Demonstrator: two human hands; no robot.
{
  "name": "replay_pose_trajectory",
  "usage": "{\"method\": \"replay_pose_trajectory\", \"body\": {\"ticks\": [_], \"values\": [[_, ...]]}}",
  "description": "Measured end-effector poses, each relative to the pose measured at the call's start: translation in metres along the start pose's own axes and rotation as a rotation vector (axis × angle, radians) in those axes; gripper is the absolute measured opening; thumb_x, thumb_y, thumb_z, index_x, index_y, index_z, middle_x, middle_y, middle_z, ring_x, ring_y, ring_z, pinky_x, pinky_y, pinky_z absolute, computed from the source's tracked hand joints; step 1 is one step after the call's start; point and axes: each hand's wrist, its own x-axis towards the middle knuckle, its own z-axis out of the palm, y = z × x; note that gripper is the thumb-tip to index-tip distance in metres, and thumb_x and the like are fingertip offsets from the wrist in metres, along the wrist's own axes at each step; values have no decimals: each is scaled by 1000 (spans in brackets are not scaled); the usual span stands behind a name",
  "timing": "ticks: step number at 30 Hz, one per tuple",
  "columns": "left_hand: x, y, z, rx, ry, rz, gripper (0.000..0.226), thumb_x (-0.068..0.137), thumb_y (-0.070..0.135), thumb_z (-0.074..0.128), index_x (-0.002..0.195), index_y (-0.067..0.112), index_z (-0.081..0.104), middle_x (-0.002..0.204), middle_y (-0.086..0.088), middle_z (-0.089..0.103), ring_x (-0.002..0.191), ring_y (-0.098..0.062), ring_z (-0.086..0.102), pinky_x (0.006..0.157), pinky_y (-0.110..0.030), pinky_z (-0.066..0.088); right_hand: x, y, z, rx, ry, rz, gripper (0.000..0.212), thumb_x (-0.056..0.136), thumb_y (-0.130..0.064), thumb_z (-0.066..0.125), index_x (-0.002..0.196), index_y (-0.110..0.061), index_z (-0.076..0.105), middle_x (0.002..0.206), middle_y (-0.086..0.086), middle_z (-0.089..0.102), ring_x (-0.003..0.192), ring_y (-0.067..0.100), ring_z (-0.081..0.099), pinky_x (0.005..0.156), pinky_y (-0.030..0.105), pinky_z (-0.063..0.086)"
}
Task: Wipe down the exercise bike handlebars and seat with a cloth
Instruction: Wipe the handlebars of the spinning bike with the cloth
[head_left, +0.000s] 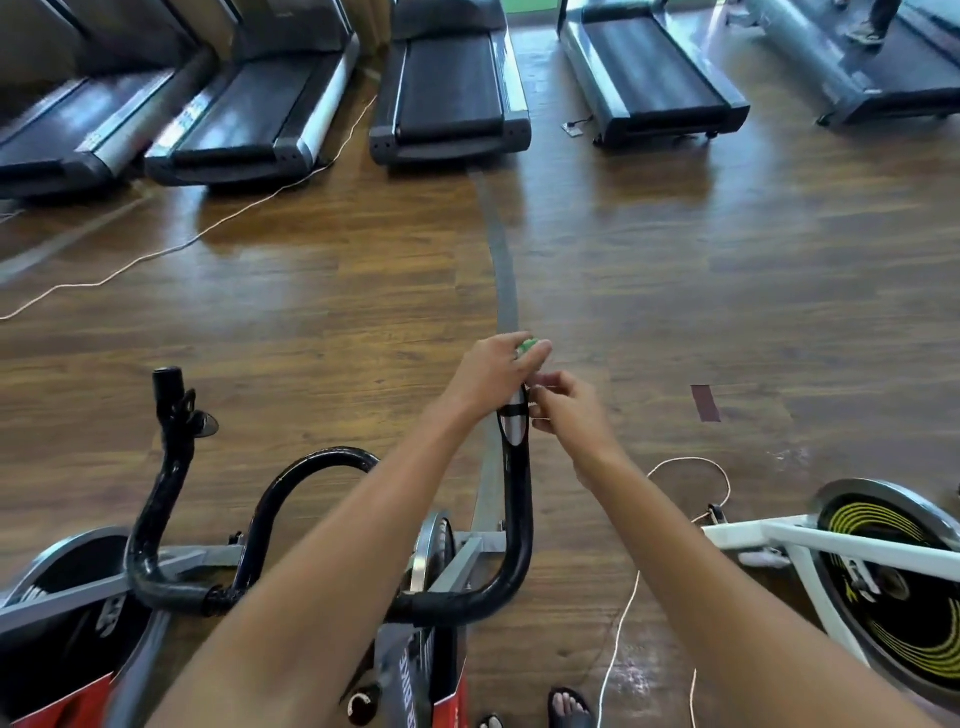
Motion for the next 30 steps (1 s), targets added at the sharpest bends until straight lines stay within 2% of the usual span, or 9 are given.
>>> {"method": "replay_pose_trajectory", "body": {"ticks": [3, 5, 7, 11, 15, 20, 25, 28, 30], "values": [[-20, 0, 15, -573, 211, -235, 45, 101, 52, 44, 86, 15, 66, 77, 1, 65, 69, -15, 59, 68, -33, 47, 2, 0, -6, 1, 6, 0, 17, 98, -10, 53, 94, -22, 63, 90, 0, 65, 74, 12, 59, 73, 30, 50], [-31, 1, 26, -713, 315, -282, 55, 102, 56, 36, 88, 9, 62, 75, -2, 60, 67, -13, 56, 67, -30, 45, 2, -1, -8, -8, -5, -18, 15, 98, -13, 53, 97, -23, 65, 92, -1, 66, 76, 11, 61, 76, 30, 52], [-42, 2, 35, -734, 353, -274, 57, 104, 54, 30, 97, 7, 63, 82, -1, 63, 73, -10, 60, 71, -25, 47, 1, -2, -5, -28, -29, -54, 15, 94, -19, 56, 104, -22, 67, 95, -2, 71, 84, 12, 67, 81, 34, 56], [-86, -8, 59, -688, 301, -326, 39, 102, 59, 24, 107, 40, 58, 102, 20, 63, 93, 15, 57, 87, -14, 44, -4, 0, 3, -104, 12, -124, 23, 89, -31, 63, 110, -25, 69, 99, -5, 72, 96, 12, 68, 90, 43, 56], [-80, -14, 50, -680, 224, -352, 48, 102, 59, 24, 125, 27, 52, 113, 17, 58, 107, 1, 55, 91, -24, 38, -4, -2, 5, -138, 37, -165, 19, 94, -29, 65, 111, -22, 66, 99, -4, 69, 94, 12, 66, 89, 41, 57], [-76, -15, 60, -674, 297, -302, 65, 94, 73, 25, 121, 23, 57, 114, 2, 65, 110, -13, 61, 96, -35, 48, 2, -6, 10, -202, 56, -237, 27, 94, -16, 63, 120, -22, 65, 107, -1, 66, 101, 17, 65, 91, 37, 55], [-124, -43, 81, -793, 30, -558, 66, 94, 71, 29, 123, 19, 58, 119, -3, 65, 113, -27, 61, 95, -44, 50, 4, -8, 12, -181, 69, -215, 28, 92, -14, 63, 118, -23, 68, 98, -9, 66, 100, 16, 65, 95, 40, 53], [-100, -24, 63, -741, 108, -477, 51, 103, 55, 28, 121, 15, 55, 109, 0, 62, 97, -13, 59, 78, -28, 46, 2, -8, 15, -181, 93, -210, 30, 92, -15, 62, 120, -22, 68, 103, -5, 66, 102, 17, 65, 95, 41, 53], [-103, -21, 67, -692, 115, -490, 54, 100, 61, 29, 108, 13, 53, 94, -6, 59, 84, -21, 59, 75, -37, 47, 1, -7, 17, -190, 102, -200, 29, 93, -17, 62, 120, -24, 67, 103, -6, 66, 103, 18, 64, 96, 42, 52]]}}
